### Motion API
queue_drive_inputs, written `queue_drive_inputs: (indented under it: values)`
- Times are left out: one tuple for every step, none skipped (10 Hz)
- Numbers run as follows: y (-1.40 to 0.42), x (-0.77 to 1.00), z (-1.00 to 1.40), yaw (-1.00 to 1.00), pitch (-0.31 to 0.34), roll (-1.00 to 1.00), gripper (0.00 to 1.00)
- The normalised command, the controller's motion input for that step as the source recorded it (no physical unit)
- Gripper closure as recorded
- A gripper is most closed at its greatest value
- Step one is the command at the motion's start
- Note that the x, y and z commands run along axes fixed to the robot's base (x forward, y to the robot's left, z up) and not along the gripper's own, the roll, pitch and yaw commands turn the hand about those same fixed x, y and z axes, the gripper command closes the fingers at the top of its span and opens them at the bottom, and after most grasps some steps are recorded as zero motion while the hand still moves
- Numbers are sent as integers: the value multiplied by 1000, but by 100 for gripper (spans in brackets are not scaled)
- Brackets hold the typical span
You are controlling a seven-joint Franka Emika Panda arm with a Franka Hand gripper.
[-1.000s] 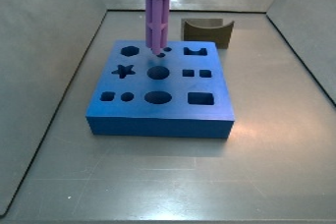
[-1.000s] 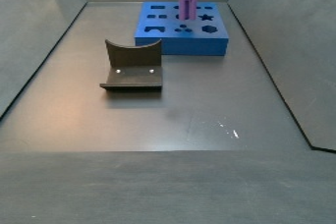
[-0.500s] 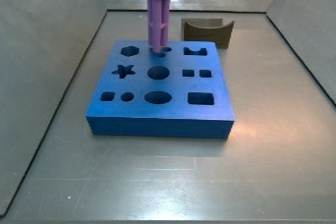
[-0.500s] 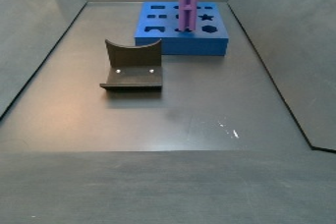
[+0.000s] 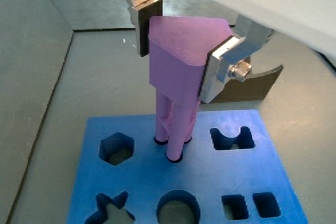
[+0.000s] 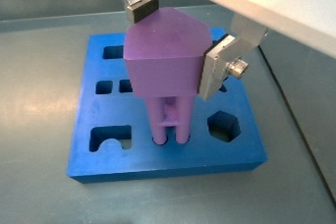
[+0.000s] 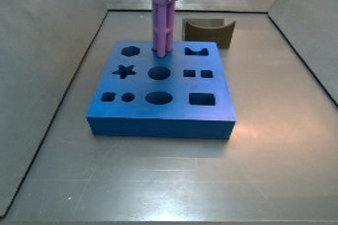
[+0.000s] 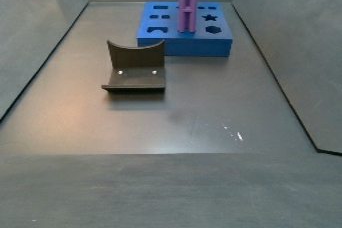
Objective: Insert the 3 prong object.
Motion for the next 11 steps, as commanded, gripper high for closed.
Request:
queue_drive_inputs:
  values:
    - [-46,51,-257,69,-116,-63,100]
    - [-57,23,-240,86,-119,-41,100]
    - [-100,0,-229,120,-113,-1,100]
    - [-120,6,-217,137,-106,0,100]
    - [-97,29,-191,111,-80,0,100]
    - [-77,46,-300,40,-109,-13,100]
    - [-11,0,-431,0,-209,-54,100]
    - [0,0,-460,0,-219,-33,100]
    - [-23,0,-423,0,-209,-30,100]
    - [-63,0,-351,0,-189,0,100]
    - [0,-57,-114,0,-133,-41,100]
